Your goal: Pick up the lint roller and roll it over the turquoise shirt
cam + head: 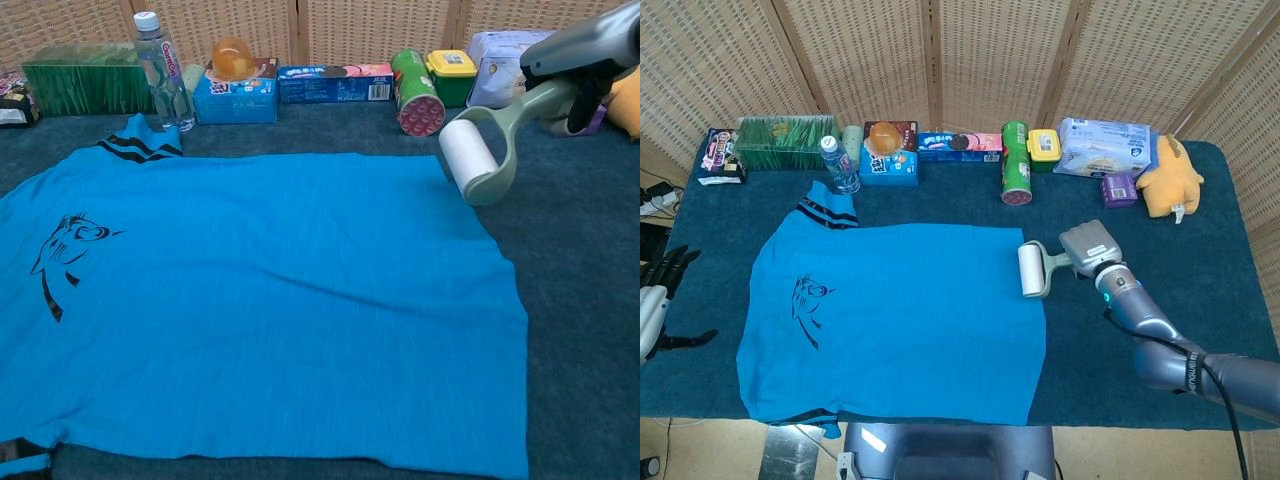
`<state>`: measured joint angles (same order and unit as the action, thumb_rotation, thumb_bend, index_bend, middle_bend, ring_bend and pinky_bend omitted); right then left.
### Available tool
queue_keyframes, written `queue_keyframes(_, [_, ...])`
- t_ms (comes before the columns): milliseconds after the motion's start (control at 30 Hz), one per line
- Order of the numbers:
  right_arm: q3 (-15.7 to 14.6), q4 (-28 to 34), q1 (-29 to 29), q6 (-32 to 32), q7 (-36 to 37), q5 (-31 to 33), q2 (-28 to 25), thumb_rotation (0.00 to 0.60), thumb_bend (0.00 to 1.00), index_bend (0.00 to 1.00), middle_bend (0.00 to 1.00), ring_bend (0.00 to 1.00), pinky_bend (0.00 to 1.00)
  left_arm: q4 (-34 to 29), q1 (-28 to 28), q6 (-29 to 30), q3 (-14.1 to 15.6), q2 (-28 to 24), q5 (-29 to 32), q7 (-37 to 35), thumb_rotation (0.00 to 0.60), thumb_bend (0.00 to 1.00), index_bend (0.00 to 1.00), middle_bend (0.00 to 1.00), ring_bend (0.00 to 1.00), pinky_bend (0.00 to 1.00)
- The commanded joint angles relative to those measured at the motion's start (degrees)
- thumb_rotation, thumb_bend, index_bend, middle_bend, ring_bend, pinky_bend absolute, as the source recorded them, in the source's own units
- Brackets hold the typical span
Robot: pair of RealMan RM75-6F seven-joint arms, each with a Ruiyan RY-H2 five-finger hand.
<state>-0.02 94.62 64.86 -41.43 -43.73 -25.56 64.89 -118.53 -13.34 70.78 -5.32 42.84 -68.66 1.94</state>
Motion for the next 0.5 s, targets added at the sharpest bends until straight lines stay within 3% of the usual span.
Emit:
queue_keyframes(33, [-3.54,3.24,8.82,-6.47,-10.22,13.46,4.12,0.6,1.0,0.9,0.85,0.81,1.0,0.25,0.26,0.15,0.18,0.07,-0.35,-0.47,0.6,0.08,0.0,0.0,0.0,0.02])
queue_keyframes(267, [-4.18,3.61,16.36,-13.87,-20.68,27.69,10.75,0.6,1.0,0.9,0.85,0.81,1.0,1.31,0.98,0.37,0.63,0.23,-1.37,-2.36,0.6,0.08,0.0,0.0,0.0,0.02])
queue_keyframes(500, [-3.93,2.38,17.81,-15.11,-23.95,30.18,13.38,0.6,1.0,0.9,0.85,0.81,1.0,1.92,1.78,0.89,0.98,0.24,-1.73,-3.58,0.6,0.08,0.0,0.0,0.0,0.02])
